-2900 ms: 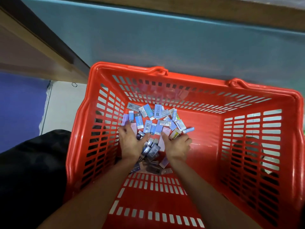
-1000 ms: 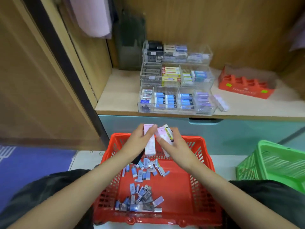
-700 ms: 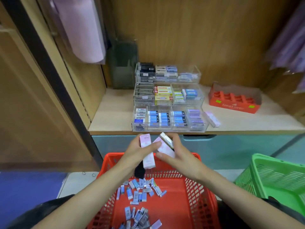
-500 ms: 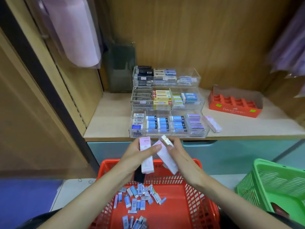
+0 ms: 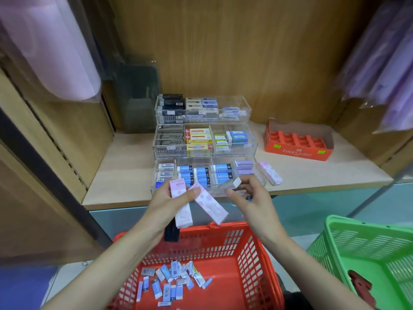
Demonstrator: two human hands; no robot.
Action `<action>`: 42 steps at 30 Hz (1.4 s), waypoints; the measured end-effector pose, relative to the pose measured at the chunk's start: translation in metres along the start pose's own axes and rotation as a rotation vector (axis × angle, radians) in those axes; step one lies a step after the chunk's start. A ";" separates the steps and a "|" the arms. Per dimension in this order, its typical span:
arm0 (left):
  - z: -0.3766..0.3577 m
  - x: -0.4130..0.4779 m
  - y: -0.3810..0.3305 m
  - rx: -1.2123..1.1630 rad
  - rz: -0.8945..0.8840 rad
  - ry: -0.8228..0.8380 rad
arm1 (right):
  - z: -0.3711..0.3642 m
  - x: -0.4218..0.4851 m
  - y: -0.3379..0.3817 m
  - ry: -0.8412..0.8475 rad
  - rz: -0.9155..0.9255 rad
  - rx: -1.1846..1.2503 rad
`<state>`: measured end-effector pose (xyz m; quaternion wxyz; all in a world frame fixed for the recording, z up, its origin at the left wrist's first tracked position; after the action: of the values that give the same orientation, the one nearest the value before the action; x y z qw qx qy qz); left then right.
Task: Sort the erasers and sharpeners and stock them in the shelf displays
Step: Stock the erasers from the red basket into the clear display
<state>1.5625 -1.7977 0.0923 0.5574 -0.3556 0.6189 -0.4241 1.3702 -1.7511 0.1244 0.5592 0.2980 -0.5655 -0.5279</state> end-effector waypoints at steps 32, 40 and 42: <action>-0.003 0.021 -0.010 -0.087 0.068 -0.004 | 0.017 0.022 -0.028 -0.219 -0.306 0.068; 0.003 0.037 -0.018 -0.150 0.083 -0.019 | 0.025 0.100 -0.012 -0.263 -0.213 0.118; 0.004 0.040 -0.018 -0.156 0.090 -0.016 | 0.026 0.130 -0.016 -0.259 -0.216 0.105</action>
<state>1.5609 -1.8412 0.0930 0.5515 -0.3733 0.6608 -0.3462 1.3156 -1.8689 0.1555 0.4055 0.3153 -0.6243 -0.5885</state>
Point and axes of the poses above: each hand's wrist, its own x-axis towards the middle knuckle, its own z-axis out of the back of the hand, y = z × x, the point moved 10 cm from there along x, towards the middle knuckle, and after that the axes turned 11 degrees about z, right-handed, at the moved point
